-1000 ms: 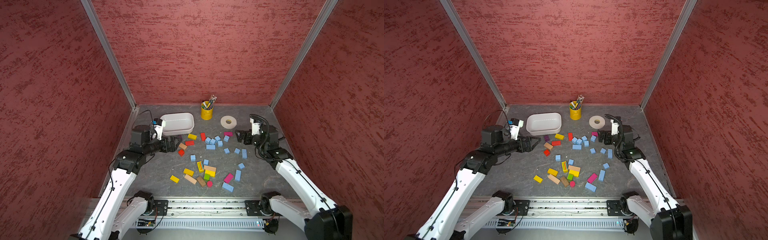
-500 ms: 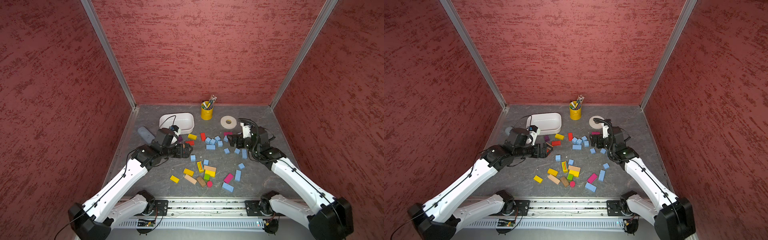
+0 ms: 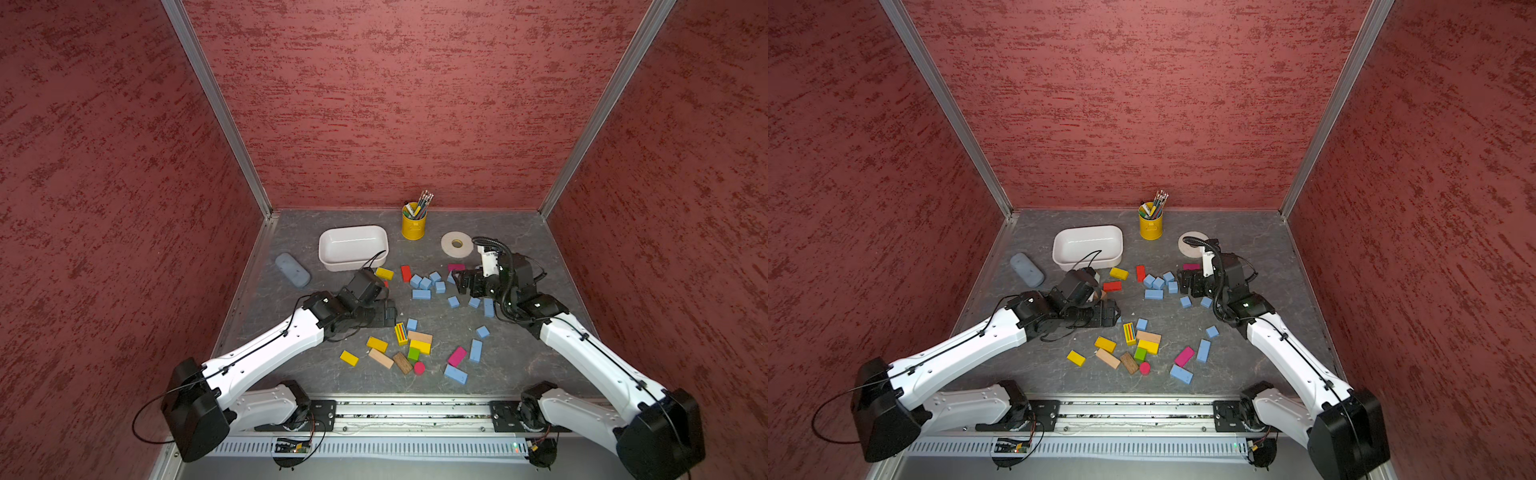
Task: Pick out the blue building blocks
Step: Pick up the building block from the center of the board.
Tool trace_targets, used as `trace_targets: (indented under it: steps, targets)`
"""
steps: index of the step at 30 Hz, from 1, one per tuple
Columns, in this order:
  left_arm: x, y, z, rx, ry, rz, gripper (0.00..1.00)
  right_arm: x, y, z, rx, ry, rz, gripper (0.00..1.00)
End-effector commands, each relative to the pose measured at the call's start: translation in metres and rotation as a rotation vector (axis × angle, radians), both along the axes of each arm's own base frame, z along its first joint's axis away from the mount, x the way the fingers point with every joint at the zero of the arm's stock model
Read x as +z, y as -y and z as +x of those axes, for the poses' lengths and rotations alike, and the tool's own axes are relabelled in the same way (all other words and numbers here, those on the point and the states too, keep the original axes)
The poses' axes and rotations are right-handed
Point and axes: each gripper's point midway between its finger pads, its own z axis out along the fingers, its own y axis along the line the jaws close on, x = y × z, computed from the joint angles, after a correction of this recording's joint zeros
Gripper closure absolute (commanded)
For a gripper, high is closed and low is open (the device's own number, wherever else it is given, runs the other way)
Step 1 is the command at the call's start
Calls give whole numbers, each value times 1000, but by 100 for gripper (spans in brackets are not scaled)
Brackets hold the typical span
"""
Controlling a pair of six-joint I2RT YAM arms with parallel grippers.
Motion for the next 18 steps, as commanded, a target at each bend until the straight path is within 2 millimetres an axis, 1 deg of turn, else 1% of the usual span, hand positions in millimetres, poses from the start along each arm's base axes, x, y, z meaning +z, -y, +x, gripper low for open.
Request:
trace_targets:
  steps: [1, 3, 6, 8, 10, 13, 16, 18]
  targets:
    - [1, 9, -1, 50, 1, 28, 0, 2, 1, 2, -12, 26, -6, 1]
    - [-11, 13, 2, 69, -18, 40, 0, 2, -1, 3, -6, 31, 1, 1]
    - [-25, 21, 13, 85, -19, 62, 1, 3, -4, 3, 8, 37, 13, 1]
    - [-35, 22, 20, 103, -18, 91, 0, 4, -5, 2, 10, 37, 16, 1]
    - [-46, 20, 26, 124, -30, 121, 0, 3, -5, 1, 12, 38, 17, 1]
    - [-57, 23, 32, 127, -51, 108, 0, 3, -4, -1, 16, 43, 19, 1]
    - [-64, 20, 37, 150, -51, 101, 0, 1, -4, -4, 17, 43, 23, 1]
    - [-69, 18, 40, 157, -55, 95, 3, 0, -4, -5, 19, 43, 26, 1]
